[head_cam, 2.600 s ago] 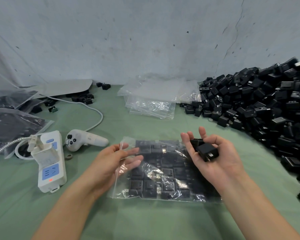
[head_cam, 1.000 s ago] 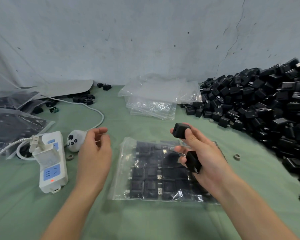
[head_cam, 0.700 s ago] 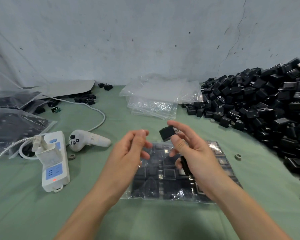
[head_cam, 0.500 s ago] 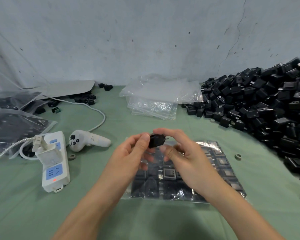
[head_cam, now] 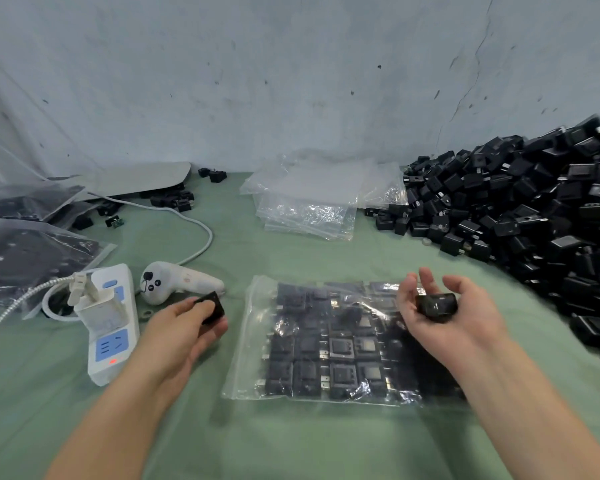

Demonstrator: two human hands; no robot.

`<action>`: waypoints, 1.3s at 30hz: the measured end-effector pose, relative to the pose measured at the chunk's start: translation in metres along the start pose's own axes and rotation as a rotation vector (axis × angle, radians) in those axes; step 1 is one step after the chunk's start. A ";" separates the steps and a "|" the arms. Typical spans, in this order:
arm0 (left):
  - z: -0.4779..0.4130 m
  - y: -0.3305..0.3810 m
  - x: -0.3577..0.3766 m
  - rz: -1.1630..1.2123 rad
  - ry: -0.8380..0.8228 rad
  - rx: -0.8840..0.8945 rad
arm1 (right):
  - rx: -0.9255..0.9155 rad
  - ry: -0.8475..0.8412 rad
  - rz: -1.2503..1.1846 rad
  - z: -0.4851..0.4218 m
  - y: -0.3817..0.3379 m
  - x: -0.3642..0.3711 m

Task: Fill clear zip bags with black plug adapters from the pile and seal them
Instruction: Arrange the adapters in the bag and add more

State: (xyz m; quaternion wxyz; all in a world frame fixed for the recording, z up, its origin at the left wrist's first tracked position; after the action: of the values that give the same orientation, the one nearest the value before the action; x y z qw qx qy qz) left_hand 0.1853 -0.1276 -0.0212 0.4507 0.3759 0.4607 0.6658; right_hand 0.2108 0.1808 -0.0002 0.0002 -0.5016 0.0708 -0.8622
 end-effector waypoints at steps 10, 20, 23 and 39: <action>0.004 -0.007 0.024 -0.192 -0.204 0.000 | -0.522 -0.263 1.274 -0.001 0.005 0.019; 0.002 -0.013 0.044 0.056 -0.289 -0.079 | -0.581 -0.497 2.542 -0.026 0.032 0.019; 0.002 -0.016 0.048 0.069 -0.289 -0.103 | -0.586 -0.528 2.573 -0.024 0.037 0.019; -0.005 -0.014 0.041 -0.269 -0.207 0.107 | -0.712 -0.587 2.607 -0.024 0.037 0.015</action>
State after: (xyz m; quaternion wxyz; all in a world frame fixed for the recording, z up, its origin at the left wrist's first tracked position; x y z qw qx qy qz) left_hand 0.1720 -0.0873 -0.0328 0.5602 0.4007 0.4929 0.5317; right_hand 0.1798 0.1456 -0.0034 0.6863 -0.2082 0.6958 -0.0386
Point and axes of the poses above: each hand's wrist, its own z-axis away from the middle knuckle, its own x-axis out of the palm, y = z × x, the point moved 5 cm from there along -z, towards the middle knuckle, and after that the axes turned 9 degrees about -z, right-handed, at the moved point
